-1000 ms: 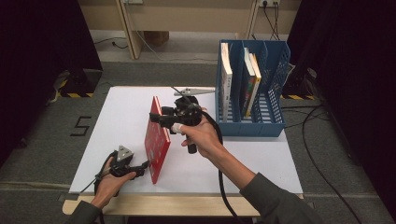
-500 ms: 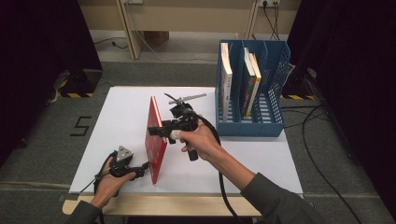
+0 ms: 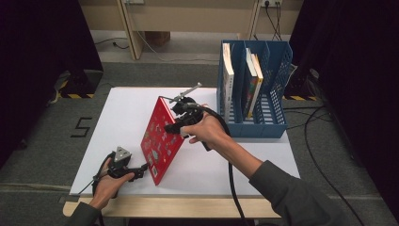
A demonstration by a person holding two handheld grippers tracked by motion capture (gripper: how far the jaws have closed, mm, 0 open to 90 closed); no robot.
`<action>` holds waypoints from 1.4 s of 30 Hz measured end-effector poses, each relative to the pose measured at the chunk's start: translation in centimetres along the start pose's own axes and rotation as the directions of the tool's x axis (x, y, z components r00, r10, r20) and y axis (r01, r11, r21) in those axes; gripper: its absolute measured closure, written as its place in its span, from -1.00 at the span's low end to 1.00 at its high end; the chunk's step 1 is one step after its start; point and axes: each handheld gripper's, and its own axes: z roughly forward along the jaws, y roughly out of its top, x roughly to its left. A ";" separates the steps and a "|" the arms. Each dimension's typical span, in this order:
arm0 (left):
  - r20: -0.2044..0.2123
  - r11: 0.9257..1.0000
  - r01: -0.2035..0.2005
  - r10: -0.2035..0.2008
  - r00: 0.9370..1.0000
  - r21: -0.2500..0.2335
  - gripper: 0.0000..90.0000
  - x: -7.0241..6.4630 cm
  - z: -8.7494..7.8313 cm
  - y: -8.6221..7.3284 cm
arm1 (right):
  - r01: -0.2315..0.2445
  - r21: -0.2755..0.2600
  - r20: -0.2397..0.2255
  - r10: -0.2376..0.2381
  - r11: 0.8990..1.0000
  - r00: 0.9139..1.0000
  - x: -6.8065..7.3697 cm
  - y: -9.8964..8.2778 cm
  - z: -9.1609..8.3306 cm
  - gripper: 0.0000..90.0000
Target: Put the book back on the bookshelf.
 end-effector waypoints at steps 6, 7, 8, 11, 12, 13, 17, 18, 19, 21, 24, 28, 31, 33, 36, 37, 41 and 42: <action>0.012 0.998 0.056 -0.056 0.998 -0.007 -0.66 0.9 -0.4 -0.2 | 0.022 -0.020 -0.018 -0.022 1.000 1.000 0.0 0.2 -0.7 0.61; 0.011 0.998 0.060 -0.060 0.998 -0.008 -0.66 1.0 -0.4 -0.2 | 0.040 -0.018 -0.022 -0.041 0.999 0.999 0.0 0.4 -0.8 0.63; 0.009 0.998 0.060 -0.059 0.998 -0.007 -0.66 1.0 -0.4 -0.2 | 0.038 -0.033 -0.012 -0.038 0.999 0.999 0.2 0.6 -1.2 0.67; 0.008 0.998 0.057 -0.057 0.998 -0.006 -0.67 1.1 -0.4 -0.2 | 0.084 -0.032 -0.009 -0.084 0.996 0.996 0.4 0.8 -2.0 0.72; 0.008 0.999 0.054 -0.054 0.998 -0.006 -0.67 1.1 -0.4 -0.2 | 0.089 -0.015 -0.009 -0.089 0.996 0.996 0.6 0.8 -2.3 0.73; 0.010 0.998 0.055 -0.054 0.998 -0.007 -0.67 1.1 -0.4 -0.3 | 0.089 -0.016 -0.005 -0.089 0.996 0.996 0.5 0.7 -2.6 0.75; 0.018 0.998 0.063 -0.063 0.998 -0.008 -0.66 1.2 -0.4 -0.2 | 0.070 -0.001 0.022 -0.070 0.998 0.997 0.1 -0.1 -4.0 0.76; 0.017 0.998 0.061 -0.061 0.998 -0.007 -0.66 1.2 -0.4 -0.2 | 0.099 0.007 0.039 -0.099 0.995 0.994 -0.1 -0.3 -4.4 0.76; 0.018 0.998 0.057 -0.057 0.998 -0.002 -0.67 1.2 -0.4 -0.2 | 0.094 0.009 0.036 -0.095 0.996 0.995 -0.4 -0.5 -4.8 0.77; 0.016 0.998 0.057 -0.057 0.998 -0.005 -0.67 1.1 -0.4 -0.2 | 0.103 0.017 0.047 -0.104 0.995 0.994 -0.7 -0.9 -5.7 0.77; 0.018 0.998 0.061 -0.061 0.998 0.000 -0.67 1.2 -0.4 -0.2 | 0.088 0.009 0.085 -0.088 0.996 0.992 -1.3 -1.7 -7.2 0.77; 0.020 0.998 0.063 -0.062 0.998 -0.001 -0.67 1.2 -0.4 -0.2 | 0.051 0.006 0.138 -0.051 0.999 0.989 -2.6 -3.2 -9.8 0.77; 0.016 0.999 0.054 -0.054 0.998 -0.004 -0.67 1.2 -0.3 -0.2 | 0.025 -0.003 0.160 -0.024 1.000 0.987 -3.5 -4.5 -11.3 0.77; 0.012 0.999 0.052 -0.052 0.999 -0.003 -0.67 1.2 -0.3 -0.2 | -0.003 -0.011 0.173 0.005 1.000 0.985 -4.1 -5.5 -12.2 0.77; 0.007 0.999 0.044 -0.044 0.999 0.002 -0.67 1.1 -0.3 -0.1 | -0.036 -0.018 0.174 0.039 0.999 0.984 -4.8 -6.8 -12.9 0.77; 0.001 0.999 0.038 -0.038 0.999 0.003 -0.67 1.0 -0.2 -0.1 | -0.044 -0.019 0.172 0.046 0.999 0.984 -5.0 -7.1 -13.1 0.77; -0.019 1.000 0.004 -0.004 1.000 0.015 -0.69 0.6 -0.1 -0.1 | -0.058 -0.018 0.158 0.060 0.998 0.986 -5.3 -7.6 -13.3 0.77; -0.022 1.000 -0.001 0.002 1.000 0.017 -0.69 0.5 -0.1 -0.1 | -0.058 -0.014 0.159 0.059 0.998 0.985 -5.2 -7.6 -13.2 0.77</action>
